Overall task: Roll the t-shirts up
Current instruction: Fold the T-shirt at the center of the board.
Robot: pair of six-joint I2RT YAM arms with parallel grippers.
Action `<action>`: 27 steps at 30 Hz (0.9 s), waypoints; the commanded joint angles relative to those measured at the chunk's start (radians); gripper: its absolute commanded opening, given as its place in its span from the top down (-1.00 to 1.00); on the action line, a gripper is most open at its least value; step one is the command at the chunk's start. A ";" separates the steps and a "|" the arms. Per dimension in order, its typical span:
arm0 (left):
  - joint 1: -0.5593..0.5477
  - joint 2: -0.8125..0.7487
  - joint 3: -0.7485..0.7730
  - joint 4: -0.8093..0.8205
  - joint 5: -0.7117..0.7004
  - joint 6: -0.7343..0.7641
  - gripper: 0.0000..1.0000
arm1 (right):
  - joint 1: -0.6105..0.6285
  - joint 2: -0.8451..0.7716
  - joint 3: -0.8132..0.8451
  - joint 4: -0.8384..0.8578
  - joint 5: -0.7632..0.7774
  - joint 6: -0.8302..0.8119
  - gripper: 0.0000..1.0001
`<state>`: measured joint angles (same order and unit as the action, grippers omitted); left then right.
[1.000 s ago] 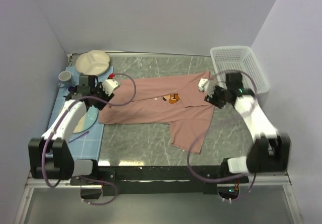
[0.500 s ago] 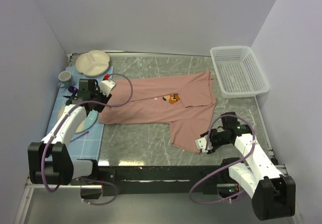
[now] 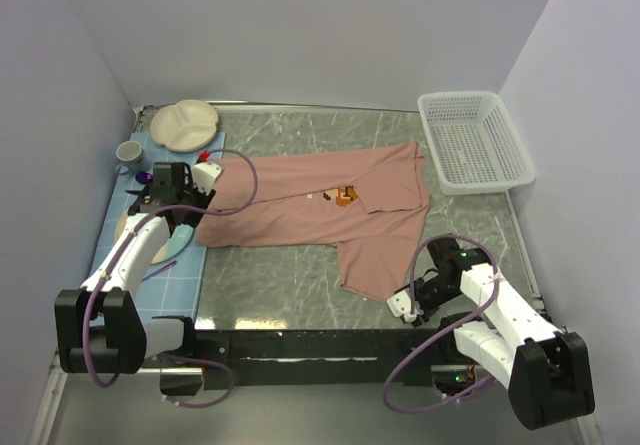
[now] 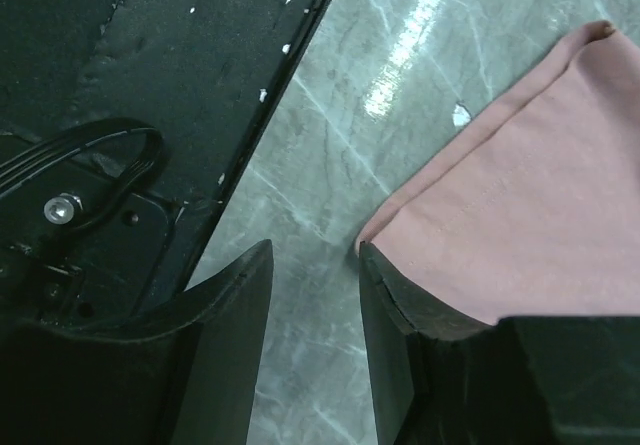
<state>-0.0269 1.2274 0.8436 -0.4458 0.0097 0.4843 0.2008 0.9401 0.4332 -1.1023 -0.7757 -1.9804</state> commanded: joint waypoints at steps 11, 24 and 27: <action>0.015 0.000 0.022 0.033 -0.004 -0.016 0.04 | 0.020 -0.071 -0.082 0.273 0.033 -0.288 0.04; 0.015 0.047 0.035 0.022 0.012 0.029 0.06 | 0.023 -0.060 -0.106 0.259 0.018 -0.396 0.27; 0.022 0.061 0.055 -0.037 0.055 0.086 0.07 | 0.023 -0.031 -0.088 0.236 0.023 -0.428 0.58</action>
<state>-0.0143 1.2774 0.8478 -0.4332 0.0143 0.4965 0.2165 0.8806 0.3325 -0.8455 -0.7509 -1.9877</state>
